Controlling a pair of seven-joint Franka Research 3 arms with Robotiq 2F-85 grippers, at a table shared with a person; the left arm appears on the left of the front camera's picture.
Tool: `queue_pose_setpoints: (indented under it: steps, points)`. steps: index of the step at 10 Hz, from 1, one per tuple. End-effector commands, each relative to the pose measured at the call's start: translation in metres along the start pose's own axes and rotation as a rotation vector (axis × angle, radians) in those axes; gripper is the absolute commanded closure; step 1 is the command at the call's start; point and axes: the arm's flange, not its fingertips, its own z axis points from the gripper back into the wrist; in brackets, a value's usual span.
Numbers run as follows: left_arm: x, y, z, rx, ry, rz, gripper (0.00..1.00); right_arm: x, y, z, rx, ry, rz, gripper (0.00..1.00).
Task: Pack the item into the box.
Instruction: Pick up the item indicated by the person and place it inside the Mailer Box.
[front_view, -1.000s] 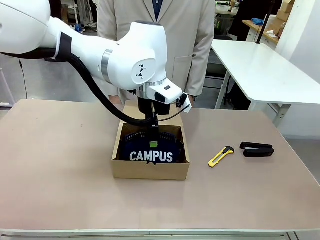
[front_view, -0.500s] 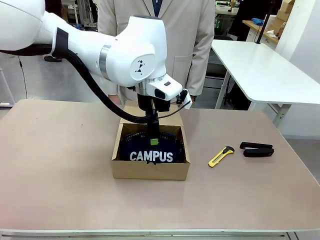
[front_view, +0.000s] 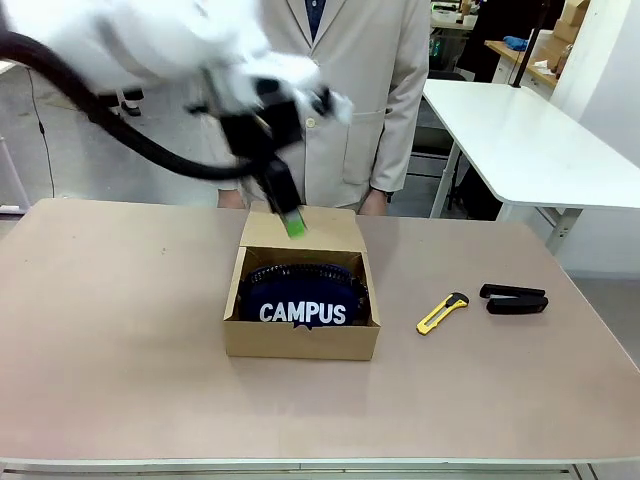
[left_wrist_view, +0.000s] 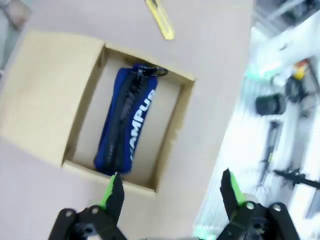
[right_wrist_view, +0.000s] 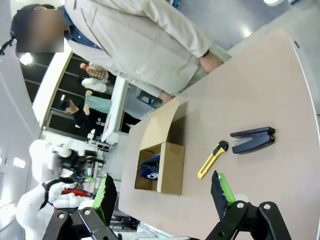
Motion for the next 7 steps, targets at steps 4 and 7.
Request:
queue_pose_setpoints:
  steps: [4,7]
  points:
    - [-0.286,0.05,0.126,-0.102,-0.789,0.699,0.0,0.002,0.0,-0.001,0.021,-0.014,0.025,0.0]
    - [-0.458,0.075,0.083,-0.16,-1.175,0.836,0.0,0.002,0.0,-0.001,0.021,-0.014,0.025,0.0]
